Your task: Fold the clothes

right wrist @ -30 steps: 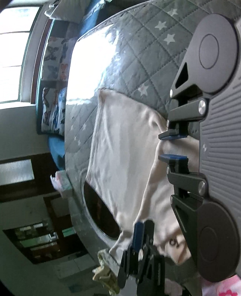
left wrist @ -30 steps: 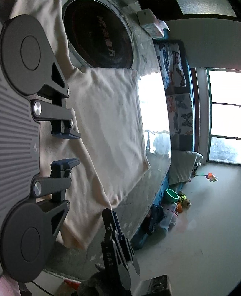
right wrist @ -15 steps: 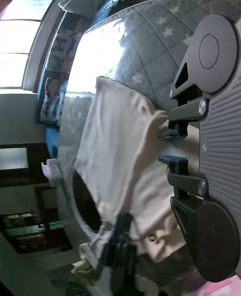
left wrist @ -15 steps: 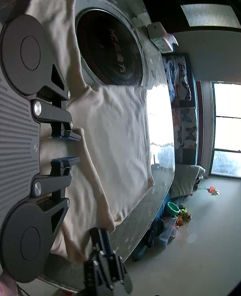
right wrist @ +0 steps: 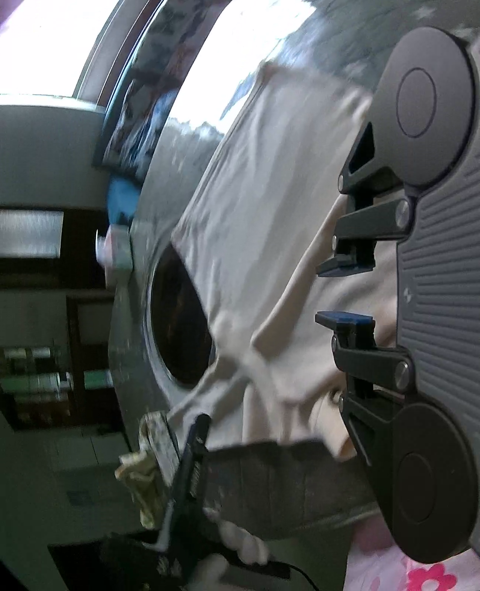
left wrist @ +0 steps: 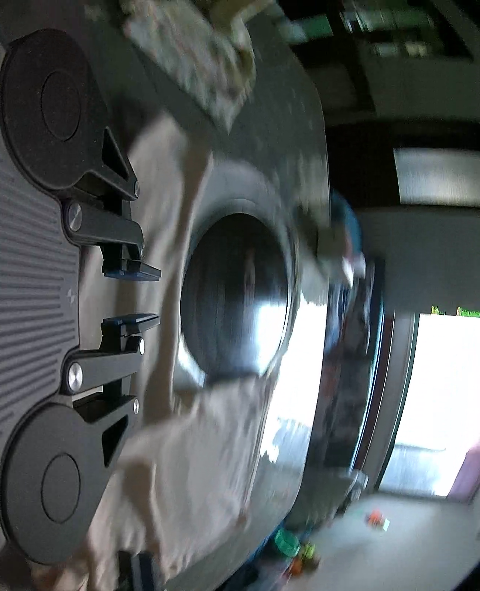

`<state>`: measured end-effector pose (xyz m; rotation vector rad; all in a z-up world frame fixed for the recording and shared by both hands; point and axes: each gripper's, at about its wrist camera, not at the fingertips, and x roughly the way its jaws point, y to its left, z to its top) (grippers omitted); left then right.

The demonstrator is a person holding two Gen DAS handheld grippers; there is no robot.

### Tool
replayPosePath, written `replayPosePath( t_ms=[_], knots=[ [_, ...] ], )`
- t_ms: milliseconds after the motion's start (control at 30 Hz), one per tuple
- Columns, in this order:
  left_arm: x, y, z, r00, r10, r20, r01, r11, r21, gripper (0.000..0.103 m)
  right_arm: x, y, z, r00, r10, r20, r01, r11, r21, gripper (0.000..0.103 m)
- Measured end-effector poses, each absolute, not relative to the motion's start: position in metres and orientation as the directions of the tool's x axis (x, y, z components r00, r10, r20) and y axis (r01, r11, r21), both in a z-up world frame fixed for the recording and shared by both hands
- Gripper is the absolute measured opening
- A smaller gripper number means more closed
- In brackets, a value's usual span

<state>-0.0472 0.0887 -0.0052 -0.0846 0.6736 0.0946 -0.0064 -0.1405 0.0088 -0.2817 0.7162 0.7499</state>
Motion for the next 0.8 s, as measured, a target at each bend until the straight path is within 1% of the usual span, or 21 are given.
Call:
replayPosePath(
  t_ms=[133, 233, 300, 367, 500, 733, 767, 800],
  knots=[
    [-0.049, 0.117, -0.007, 0.758, 0.176, -0.628, -0.252, 0.967, -0.034, 0.023, -0.007, -0.117, 0.009, 0.474, 0.567, -0.673, -0.752, 0.658, 0.025, 0.021],
    [-0.049, 0.133, -0.009, 0.737, 0.253, -0.627, -0.34, 0.94, -0.02, 0.028, -0.006, -0.104, 0.003, 0.443, 0.586, -0.679, -0.771, 0.635, 0.046, 0.023],
    [-0.047, 0.144, -0.012, 0.717, 0.292, -0.633, -0.394, 0.919, -0.022, 0.036, -0.004, -0.097, -0.004, 0.419, 0.583, -0.696, -0.774, 0.63, 0.061, 0.023],
    [-0.046, 0.153, -0.015, 0.697, 0.323, -0.641, -0.439, 0.898, -0.025, 0.038, -0.006, -0.095, -0.009, 0.414, 0.575, -0.706, -0.774, 0.63, 0.059, 0.024],
    [-0.043, 0.164, -0.019, 0.673, 0.346, -0.654, -0.48, 0.877, -0.031, 0.039, -0.011, -0.1, -0.002, 0.426, 0.579, -0.695, -0.772, 0.633, 0.054, 0.025],
    [-0.031, 0.169, -0.022, 0.671, 0.334, -0.662, -0.49, 0.87, -0.059, 0.037, -0.017, -0.114, 0.011, 0.463, 0.576, -0.674, -0.751, 0.659, 0.047, 0.027],
    [-0.031, 0.168, -0.022, 0.672, 0.334, -0.66, -0.489, 0.87, -0.058, 0.034, -0.017, -0.116, 0.012, 0.467, 0.574, -0.673, -0.747, 0.664, 0.047, 0.027],
    [-0.03, 0.168, -0.022, 0.674, 0.334, -0.659, -0.487, 0.871, -0.057, 0.029, -0.018, -0.118, 0.013, 0.473, 0.571, -0.671, -0.742, 0.669, 0.046, 0.027]
  ],
)
